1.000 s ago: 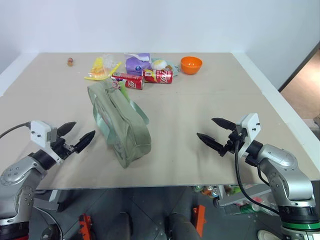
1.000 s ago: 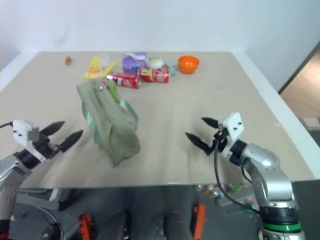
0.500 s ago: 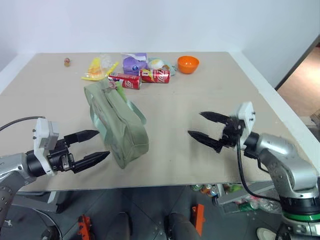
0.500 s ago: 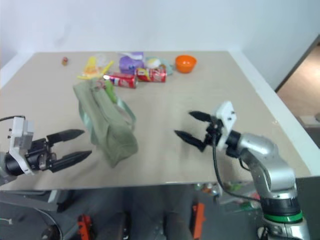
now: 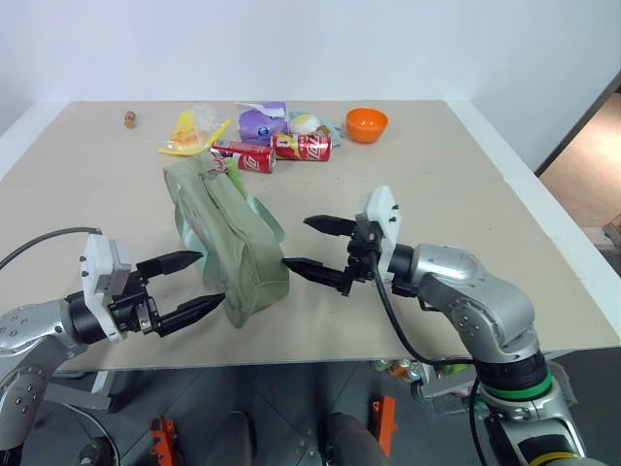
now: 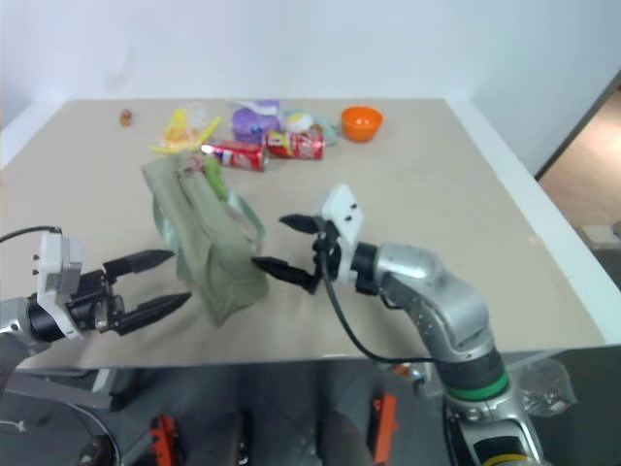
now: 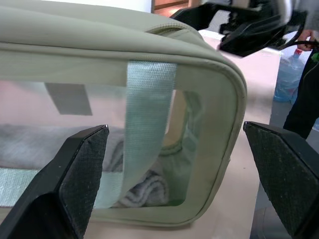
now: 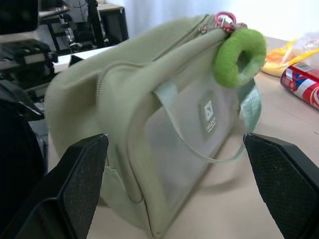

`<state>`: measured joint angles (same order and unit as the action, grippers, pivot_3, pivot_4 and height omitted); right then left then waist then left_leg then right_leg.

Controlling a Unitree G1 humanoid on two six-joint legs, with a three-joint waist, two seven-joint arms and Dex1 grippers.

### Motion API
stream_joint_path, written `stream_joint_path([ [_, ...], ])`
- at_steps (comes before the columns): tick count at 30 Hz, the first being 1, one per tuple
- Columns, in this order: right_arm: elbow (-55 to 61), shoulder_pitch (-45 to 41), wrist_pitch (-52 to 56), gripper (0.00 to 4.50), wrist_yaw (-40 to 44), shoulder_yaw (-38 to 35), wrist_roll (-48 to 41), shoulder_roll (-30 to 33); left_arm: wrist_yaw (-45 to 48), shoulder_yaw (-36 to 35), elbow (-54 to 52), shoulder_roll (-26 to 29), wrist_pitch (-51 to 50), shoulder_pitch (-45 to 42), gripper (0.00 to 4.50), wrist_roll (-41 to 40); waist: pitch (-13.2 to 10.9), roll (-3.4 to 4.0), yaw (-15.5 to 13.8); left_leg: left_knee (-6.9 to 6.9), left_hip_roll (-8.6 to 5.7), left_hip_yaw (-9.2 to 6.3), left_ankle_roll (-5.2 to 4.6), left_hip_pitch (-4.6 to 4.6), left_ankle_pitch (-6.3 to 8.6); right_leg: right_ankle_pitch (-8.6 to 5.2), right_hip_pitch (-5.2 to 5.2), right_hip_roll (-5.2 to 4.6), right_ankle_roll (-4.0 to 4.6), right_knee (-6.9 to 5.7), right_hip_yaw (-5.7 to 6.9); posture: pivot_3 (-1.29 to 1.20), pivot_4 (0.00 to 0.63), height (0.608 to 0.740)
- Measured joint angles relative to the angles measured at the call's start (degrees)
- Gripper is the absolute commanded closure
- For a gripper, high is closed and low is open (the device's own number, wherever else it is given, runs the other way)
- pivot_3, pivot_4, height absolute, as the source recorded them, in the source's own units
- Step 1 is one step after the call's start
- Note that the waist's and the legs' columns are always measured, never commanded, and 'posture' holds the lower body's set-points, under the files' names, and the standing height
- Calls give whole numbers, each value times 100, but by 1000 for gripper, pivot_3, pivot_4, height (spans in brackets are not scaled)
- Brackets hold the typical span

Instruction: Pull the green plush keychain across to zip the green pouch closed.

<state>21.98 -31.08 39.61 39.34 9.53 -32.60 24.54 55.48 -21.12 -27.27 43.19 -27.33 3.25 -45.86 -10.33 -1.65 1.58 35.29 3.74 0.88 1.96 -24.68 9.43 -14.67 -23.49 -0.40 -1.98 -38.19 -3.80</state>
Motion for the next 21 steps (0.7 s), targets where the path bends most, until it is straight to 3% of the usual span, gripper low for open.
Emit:
stream_joint_path([
  [6,-131,-81,-58,17,-27,298,231,-235,-31,1,-70,0,1,23,15,57,0,0,15,0,5,1,0,0,0,0,0,4,3,0,0,0,150,740],
  [11,-133,-81,-39,1478,23,335,237,-347,-122,1,-74,-1,1,72,0,93,0,0,23,0,6,2,0,1,0,1,0,5,3,0,-1,0,150,740],
  [19,-147,-81,-23,4363,160,375,241,-366,-194,2,-74,-6,8,64,0,96,0,0,25,0,6,3,0,1,0,1,0,5,3,0,-1,0,150,740],
  [21,-147,-82,-28,4470,183,369,255,-338,-239,5,-74,-22,14,53,0,97,0,0,27,0,6,3,0,2,0,1,0,5,4,0,-2,0,150,740],
])
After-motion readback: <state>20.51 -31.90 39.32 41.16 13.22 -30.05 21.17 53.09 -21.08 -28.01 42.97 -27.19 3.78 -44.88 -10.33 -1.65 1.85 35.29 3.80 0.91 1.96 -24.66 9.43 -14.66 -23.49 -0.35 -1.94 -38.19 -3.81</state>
